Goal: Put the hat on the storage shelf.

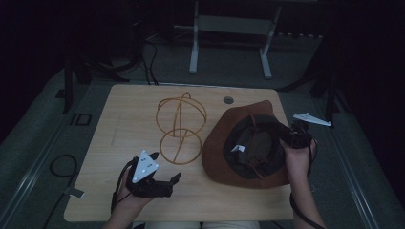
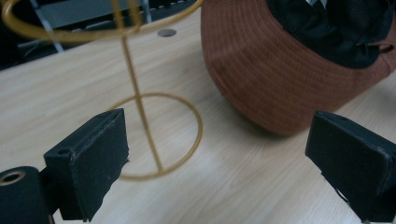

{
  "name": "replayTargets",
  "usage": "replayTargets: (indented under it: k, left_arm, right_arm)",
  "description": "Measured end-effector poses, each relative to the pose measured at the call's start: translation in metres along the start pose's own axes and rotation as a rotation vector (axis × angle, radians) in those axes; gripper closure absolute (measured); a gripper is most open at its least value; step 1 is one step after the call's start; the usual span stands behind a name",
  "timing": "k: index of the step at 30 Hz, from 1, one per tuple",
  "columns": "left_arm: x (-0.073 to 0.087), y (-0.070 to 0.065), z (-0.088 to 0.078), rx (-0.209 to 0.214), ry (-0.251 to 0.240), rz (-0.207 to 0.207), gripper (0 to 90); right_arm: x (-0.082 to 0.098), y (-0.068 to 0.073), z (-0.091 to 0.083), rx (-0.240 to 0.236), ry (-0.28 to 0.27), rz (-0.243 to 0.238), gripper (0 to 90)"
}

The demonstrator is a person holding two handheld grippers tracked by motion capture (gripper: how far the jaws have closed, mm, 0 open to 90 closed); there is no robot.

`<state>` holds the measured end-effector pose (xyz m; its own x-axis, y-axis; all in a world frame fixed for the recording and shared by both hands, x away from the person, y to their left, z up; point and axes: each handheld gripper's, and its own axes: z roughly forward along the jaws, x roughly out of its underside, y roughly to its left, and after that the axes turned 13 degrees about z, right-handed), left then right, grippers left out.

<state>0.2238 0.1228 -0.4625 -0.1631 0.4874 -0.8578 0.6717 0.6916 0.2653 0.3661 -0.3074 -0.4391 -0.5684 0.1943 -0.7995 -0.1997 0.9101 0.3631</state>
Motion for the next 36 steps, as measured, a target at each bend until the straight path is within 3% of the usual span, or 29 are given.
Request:
replayTargets:
  k: [8,10,11,18,20,28,31,36]
  left_arm:
    - [-0.050,-0.005,0.025,0.041,-0.003,0.049,7.0]
    - [-0.054,-0.005,0.028,0.047,-0.006,0.054,7.0]
    - [-0.063,-0.006,0.035,0.053,-0.002,0.064,7.0]
    - [-0.087,-0.017,0.067,0.095,0.025,0.097,7.1]
    - [-0.090,-0.019,0.071,0.094,0.035,0.110,7.1]
    - [-0.120,-0.044,0.115,0.093,0.068,0.171,9.4]
    - [-0.129,-0.046,0.130,0.082,0.080,0.155,9.5]
    - [-0.143,-0.052,0.156,0.065,0.110,0.168,12.2]
  right_arm:
    - [0.006,0.006,-0.015,0.025,-0.026,-0.036,84.2]
    - [0.006,0.006,-0.017,0.023,-0.027,-0.037,84.3]
    - [0.007,0.006,-0.019,0.022,-0.029,-0.040,84.2]
    - [0.011,0.008,-0.026,-0.003,-0.041,-0.034,84.2]
    - [0.012,0.008,-0.027,-0.008,-0.041,-0.037,84.1]
    - [0.013,0.006,-0.033,-0.016,-0.057,-0.028,84.0]
    - [0.014,0.006,-0.035,-0.021,-0.061,-0.027,83.9]
    - [0.015,0.006,-0.040,-0.023,-0.081,-0.019,83.7]
